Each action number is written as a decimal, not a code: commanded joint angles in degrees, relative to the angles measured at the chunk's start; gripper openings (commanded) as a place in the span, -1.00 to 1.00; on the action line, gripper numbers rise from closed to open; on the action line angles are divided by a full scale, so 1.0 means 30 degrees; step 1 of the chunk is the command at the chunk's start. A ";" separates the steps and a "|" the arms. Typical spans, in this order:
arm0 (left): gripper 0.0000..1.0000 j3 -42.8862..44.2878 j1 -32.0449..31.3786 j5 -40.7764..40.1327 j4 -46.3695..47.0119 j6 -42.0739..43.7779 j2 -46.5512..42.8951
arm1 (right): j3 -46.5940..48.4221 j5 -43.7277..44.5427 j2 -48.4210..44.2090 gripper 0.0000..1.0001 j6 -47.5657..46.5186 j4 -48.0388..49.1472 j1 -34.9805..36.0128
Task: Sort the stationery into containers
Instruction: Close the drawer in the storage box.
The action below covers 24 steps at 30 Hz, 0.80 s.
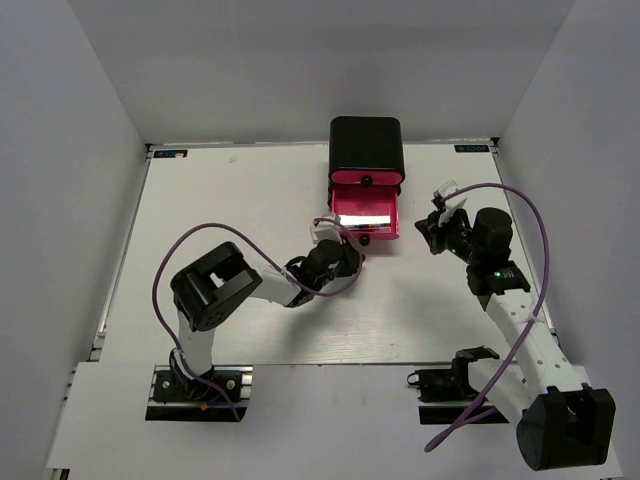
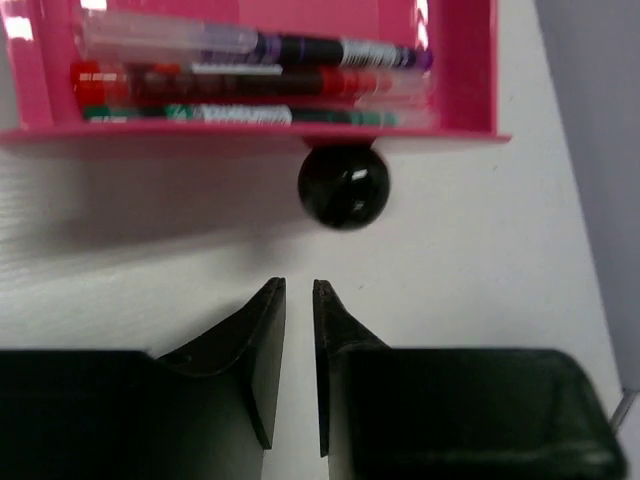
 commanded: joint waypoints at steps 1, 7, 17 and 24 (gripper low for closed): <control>-0.39 0.0966 -0.0083 -0.1200 0.1503 -0.0577 -0.0154 | -0.0130 -0.0537 -0.0366 -0.97 0.0278 0.0967 -0.0274; -0.23 0.1903 -0.0083 -0.2021 0.1503 -0.0578 0.0606 | -0.0334 -0.1063 -0.0366 -0.94 0.0366 0.1025 -0.0510; -0.13 0.2636 -0.0083 -0.2372 0.1327 -0.0403 0.0782 | -0.0481 -0.1444 -0.0395 -0.94 0.0366 0.1084 -0.0862; -0.13 0.3456 -0.0083 -0.2372 0.1093 -0.0227 0.0959 | -0.0539 -0.1708 -0.0512 -0.94 0.0366 0.1025 -0.1096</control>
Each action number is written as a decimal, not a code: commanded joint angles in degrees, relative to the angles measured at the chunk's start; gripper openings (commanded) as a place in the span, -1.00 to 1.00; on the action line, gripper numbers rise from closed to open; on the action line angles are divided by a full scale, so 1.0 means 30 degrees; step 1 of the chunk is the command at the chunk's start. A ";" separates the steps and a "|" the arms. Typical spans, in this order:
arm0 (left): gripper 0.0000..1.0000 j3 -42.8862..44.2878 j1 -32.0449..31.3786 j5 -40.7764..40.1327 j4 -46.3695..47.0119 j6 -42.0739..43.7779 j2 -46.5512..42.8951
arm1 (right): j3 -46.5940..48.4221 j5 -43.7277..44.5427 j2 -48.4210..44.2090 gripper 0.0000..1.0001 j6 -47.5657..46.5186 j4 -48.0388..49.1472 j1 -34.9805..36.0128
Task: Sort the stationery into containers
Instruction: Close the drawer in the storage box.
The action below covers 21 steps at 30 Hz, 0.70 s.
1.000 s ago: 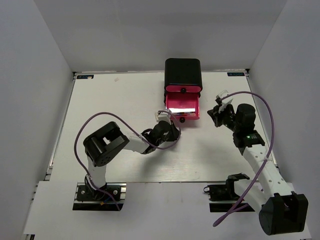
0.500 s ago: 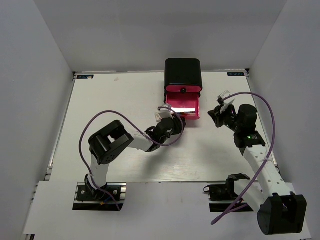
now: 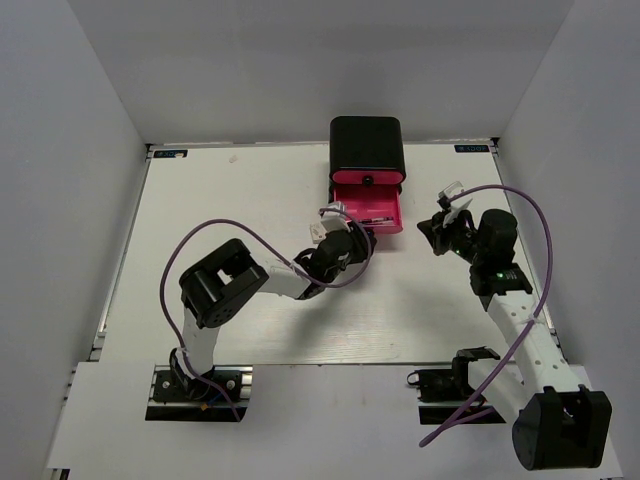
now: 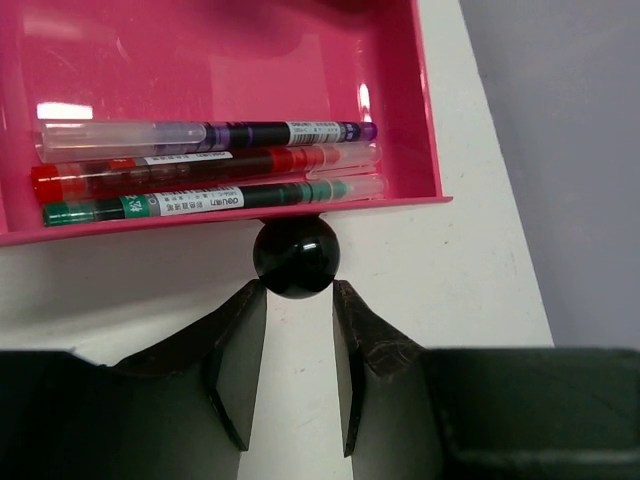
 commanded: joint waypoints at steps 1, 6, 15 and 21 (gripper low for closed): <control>-0.13 0.1170 0.0012 -0.0522 0.0503 0.0188 -0.0112 | -0.0226 -0.0484 -0.0425 -0.94 0.0111 0.0690 -0.0192; -0.13 0.1580 0.0188 -0.0697 0.0503 0.0540 -0.0112 | -0.0256 -0.0718 -0.0424 -0.94 0.0111 0.0719 -0.0281; -0.08 0.2840 0.0364 -0.1486 -0.0609 0.0716 0.0240 | -0.0256 -0.0807 -0.0425 -0.94 0.0023 0.0661 -0.0515; -0.08 0.3747 0.0539 -0.2074 -0.1633 0.0716 0.0619 | -0.0343 -0.0836 -0.0425 -0.94 -0.0035 0.0661 -0.0574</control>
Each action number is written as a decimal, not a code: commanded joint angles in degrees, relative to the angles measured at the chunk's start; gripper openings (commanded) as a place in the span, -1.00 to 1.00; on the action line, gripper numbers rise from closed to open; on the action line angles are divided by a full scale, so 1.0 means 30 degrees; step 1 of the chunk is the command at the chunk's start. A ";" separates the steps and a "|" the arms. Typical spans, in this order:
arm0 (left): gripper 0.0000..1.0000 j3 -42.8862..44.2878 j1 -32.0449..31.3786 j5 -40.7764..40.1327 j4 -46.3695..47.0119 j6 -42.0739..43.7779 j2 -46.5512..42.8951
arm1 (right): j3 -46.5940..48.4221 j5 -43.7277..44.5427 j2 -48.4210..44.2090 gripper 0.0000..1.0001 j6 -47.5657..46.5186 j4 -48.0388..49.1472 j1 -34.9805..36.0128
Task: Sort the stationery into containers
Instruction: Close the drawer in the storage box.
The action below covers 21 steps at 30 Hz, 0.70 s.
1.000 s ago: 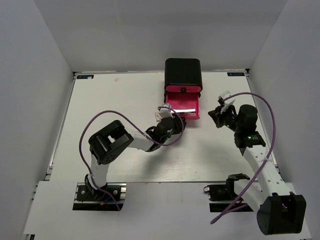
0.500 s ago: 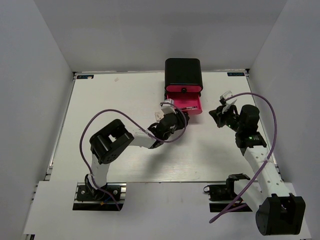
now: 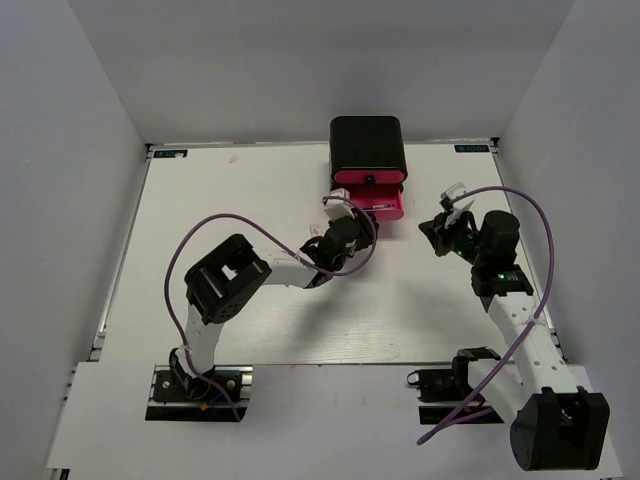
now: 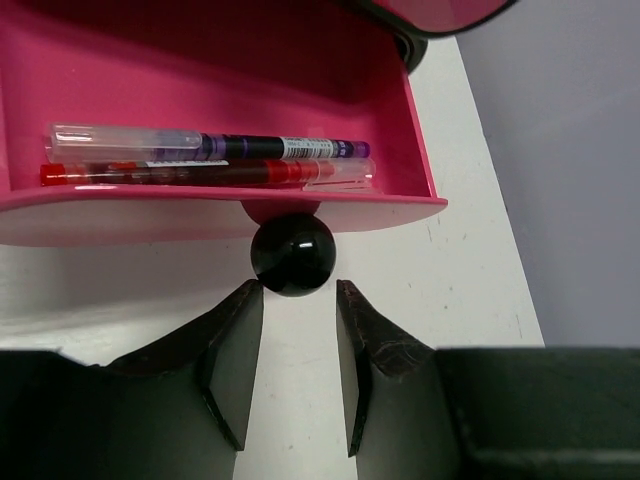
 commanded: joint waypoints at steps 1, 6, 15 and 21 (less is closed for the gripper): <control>-0.08 0.1061 0.0335 -0.0915 -0.0542 0.0198 -0.0173 | -0.0125 -0.0334 -0.0272 -0.94 -0.0057 0.0537 -0.0100; -0.08 0.1996 0.0512 -0.0917 -0.1129 0.0198 0.0264 | -0.0154 -0.0392 -0.0272 -0.94 -0.0087 0.0566 -0.0071; -0.08 0.4223 0.1098 -0.1298 -0.2595 0.0198 0.1524 | -0.0212 -0.0421 -0.0242 -0.94 -0.0117 0.0566 -0.0129; -0.06 0.5774 0.1479 -0.1474 -0.3385 0.0198 0.2315 | -0.0184 -0.0363 -0.0125 -0.94 -0.0204 0.0566 -0.0217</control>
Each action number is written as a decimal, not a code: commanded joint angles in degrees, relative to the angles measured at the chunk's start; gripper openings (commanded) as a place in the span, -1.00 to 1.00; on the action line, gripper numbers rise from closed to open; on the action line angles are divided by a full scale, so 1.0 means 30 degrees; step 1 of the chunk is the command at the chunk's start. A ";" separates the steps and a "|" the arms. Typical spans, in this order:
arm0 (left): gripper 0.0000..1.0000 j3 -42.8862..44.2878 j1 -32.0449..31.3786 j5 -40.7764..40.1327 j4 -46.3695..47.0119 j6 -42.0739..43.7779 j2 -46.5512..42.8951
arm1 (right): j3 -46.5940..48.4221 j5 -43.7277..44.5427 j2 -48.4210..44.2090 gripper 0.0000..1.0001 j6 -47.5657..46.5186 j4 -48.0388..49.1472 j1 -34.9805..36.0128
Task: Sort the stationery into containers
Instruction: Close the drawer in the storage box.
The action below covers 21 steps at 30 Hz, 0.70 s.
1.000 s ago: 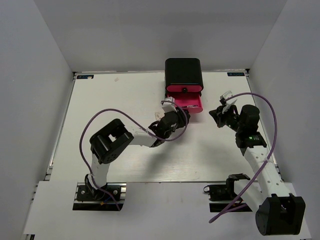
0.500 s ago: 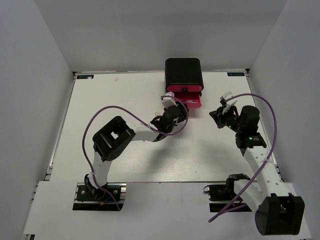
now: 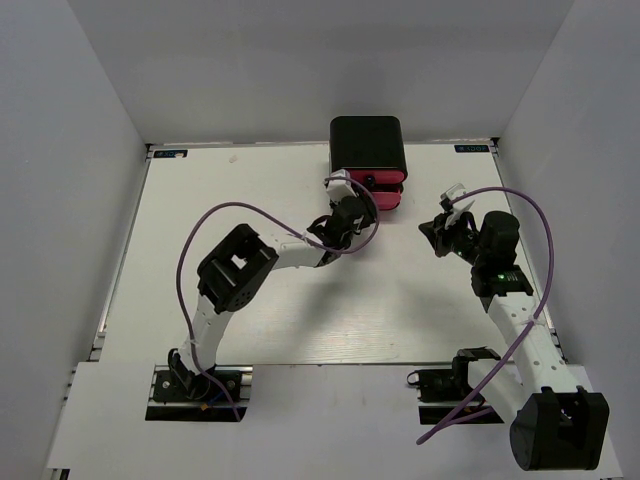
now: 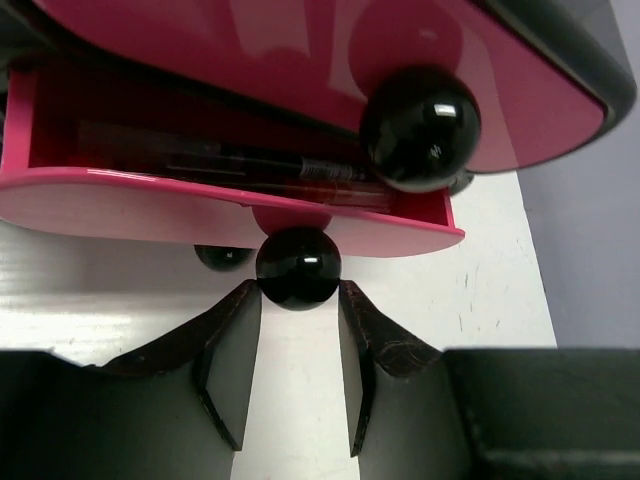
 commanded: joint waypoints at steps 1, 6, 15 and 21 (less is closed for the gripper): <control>-0.06 0.1312 0.0443 -0.0468 -0.0646 0.0126 0.0139 | -0.0059 -0.0297 -0.0154 -0.94 -0.0139 0.0609 -0.0144; -0.06 0.1927 0.0621 -0.0642 -0.0648 -0.0050 0.0723 | -0.0031 -0.0180 -0.0096 -0.94 -0.0314 0.0580 -0.0202; -0.06 0.3243 0.0973 -0.0644 -0.1029 -0.0050 0.1457 | -0.0147 -0.0180 -0.0184 -0.94 -0.0460 0.0580 -0.0261; -0.06 0.2605 0.0973 -0.0207 -0.0445 -0.0050 0.1430 | -0.0177 -0.0151 -0.0096 -0.94 -0.0548 0.0551 -0.0320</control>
